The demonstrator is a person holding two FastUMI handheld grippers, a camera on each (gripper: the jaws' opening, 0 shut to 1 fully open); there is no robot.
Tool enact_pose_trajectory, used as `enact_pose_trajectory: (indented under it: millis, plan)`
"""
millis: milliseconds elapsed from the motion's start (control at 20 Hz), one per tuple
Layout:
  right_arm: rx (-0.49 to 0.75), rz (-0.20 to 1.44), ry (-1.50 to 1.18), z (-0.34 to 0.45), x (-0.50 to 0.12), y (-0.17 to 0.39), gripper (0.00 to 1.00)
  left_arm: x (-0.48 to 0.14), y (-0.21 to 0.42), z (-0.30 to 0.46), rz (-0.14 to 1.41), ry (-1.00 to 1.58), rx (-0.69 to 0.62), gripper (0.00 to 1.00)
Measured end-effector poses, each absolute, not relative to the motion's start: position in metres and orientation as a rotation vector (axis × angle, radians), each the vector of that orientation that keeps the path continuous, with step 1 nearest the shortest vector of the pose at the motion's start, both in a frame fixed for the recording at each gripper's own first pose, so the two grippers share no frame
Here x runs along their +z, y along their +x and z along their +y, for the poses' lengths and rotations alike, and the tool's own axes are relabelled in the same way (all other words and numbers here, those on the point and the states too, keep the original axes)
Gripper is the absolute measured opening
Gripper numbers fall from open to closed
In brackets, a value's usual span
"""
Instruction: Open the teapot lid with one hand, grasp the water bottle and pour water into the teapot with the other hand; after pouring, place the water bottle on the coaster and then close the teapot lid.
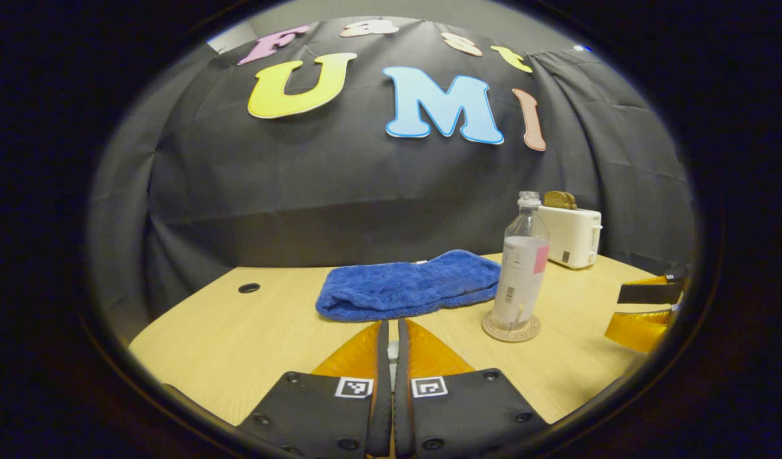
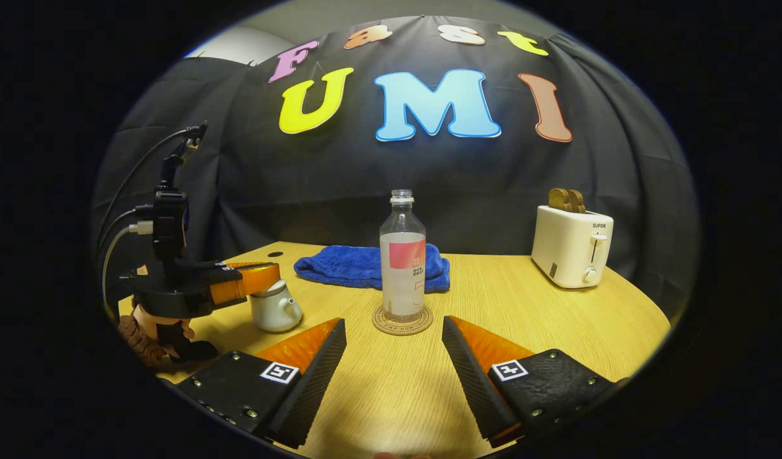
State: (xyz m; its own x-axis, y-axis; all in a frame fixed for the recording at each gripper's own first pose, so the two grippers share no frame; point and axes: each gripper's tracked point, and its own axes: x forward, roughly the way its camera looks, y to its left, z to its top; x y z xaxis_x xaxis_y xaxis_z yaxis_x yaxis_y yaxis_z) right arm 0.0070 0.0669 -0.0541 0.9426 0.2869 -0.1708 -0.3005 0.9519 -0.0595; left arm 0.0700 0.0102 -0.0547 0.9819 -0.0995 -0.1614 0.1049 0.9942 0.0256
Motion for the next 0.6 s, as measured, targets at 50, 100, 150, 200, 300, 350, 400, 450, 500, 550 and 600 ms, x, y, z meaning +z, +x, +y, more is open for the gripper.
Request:
enact_pose_trajectory:
  millis: [50,100,150,200,300,350,400,450,500,550,600]
  plan:
    - [0.3,0.161,-0.083,0.068,-0.053,0.007,0.94,-0.057,0.07,0.009,0.164,0.025,-0.105,0.13]
    - [0.301,0.161,-0.081,0.068,-0.054,0.006,0.94,-0.054,0.068,0.008,0.158,0.018,-0.105,0.15]
    - [0.3,0.159,-0.08,0.07,-0.054,0.006,0.94,-0.054,0.065,0.007,0.156,0.01,-0.108,0.21]
    - [0.296,0.158,-0.079,0.07,-0.053,0.005,0.94,-0.053,0.061,0.008,0.155,0.009,-0.105,0.22]
    - [0.288,0.152,-0.075,0.07,-0.052,0.001,0.94,-0.05,0.051,0.011,0.149,0.005,-0.096,0.24]
    - [0.285,0.147,-0.071,0.071,-0.051,-0.001,0.94,-0.048,0.045,0.01,0.139,0.0,-0.096,0.24]
    - [0.283,0.141,-0.069,0.073,-0.049,-0.003,0.94,-0.043,0.038,0.01,0.125,-0.003,-0.097,0.24]
    - [0.278,0.136,-0.068,0.073,-0.049,-0.006,0.94,-0.039,0.03,0.009,0.113,-0.006,-0.101,0.22]
    - [0.278,0.131,-0.066,0.074,-0.048,-0.008,0.94,-0.036,0.023,0.008,0.105,-0.009,-0.107,0.22]
    - [0.281,0.128,-0.063,0.076,-0.048,-0.012,0.94,-0.033,0.015,0.006,0.095,-0.012,-0.112,0.22]
    - [0.281,0.126,-0.06,0.078,-0.047,-0.016,0.94,-0.029,0.007,0.004,0.084,-0.009,-0.116,0.22]
